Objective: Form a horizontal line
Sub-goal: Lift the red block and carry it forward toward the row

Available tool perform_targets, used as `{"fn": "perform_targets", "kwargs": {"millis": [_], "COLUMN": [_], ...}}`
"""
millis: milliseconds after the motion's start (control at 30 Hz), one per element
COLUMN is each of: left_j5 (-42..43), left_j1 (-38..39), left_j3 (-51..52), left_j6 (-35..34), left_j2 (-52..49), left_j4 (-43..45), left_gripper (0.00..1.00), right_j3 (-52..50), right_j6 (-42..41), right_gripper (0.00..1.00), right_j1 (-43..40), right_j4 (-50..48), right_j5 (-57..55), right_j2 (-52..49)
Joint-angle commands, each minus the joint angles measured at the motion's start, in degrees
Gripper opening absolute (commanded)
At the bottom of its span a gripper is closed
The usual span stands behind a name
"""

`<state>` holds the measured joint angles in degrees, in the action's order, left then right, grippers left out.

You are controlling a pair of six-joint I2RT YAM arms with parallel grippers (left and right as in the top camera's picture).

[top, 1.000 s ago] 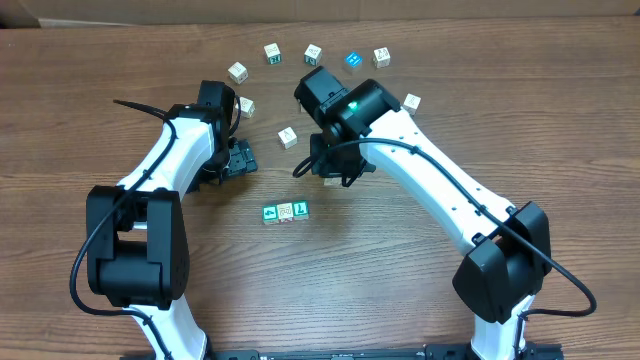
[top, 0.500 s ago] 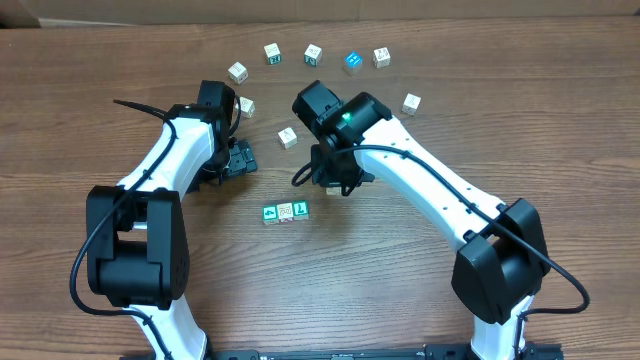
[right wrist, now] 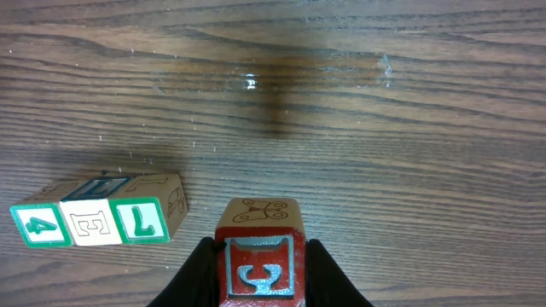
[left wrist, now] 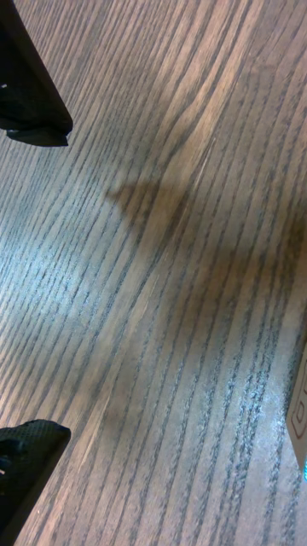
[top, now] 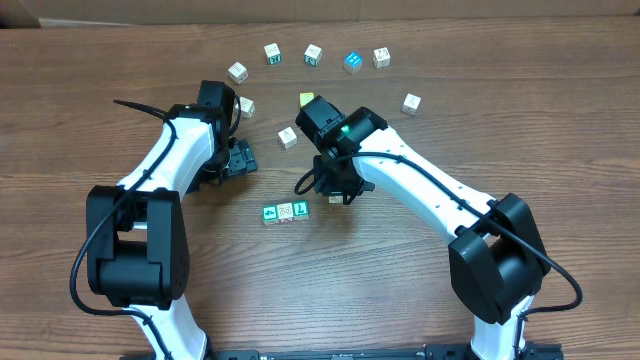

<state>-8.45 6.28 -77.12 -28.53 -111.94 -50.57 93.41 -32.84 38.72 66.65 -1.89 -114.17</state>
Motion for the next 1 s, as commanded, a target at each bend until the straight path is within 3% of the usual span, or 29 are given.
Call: {"fn": "perform_targets", "kwargs": {"millis": [0,633,967], "left_j5": [-0.7,-0.7,-0.72], "left_j1": [0.11,0.11,0.11], "left_j3": [0.17,0.17,0.15], "left_j6": [-0.2,-0.2,-0.2], "left_j2": [-0.57,-0.57,-0.57], "left_j4": [0.07,0.07,0.07], "left_gripper": [0.99,1.0,1.0], "right_j3": [-0.46,-0.66,-6.03], "right_j6": [-0.35,-0.13,0.33], "right_gripper": [0.22,0.21,0.2], "right_j1": [0.17,0.17,0.17], "right_j4": [-0.42,-0.22,-4.68], "right_j5": [-0.59,-0.59,-1.95], "right_j2": [1.55,1.55,1.53]}}
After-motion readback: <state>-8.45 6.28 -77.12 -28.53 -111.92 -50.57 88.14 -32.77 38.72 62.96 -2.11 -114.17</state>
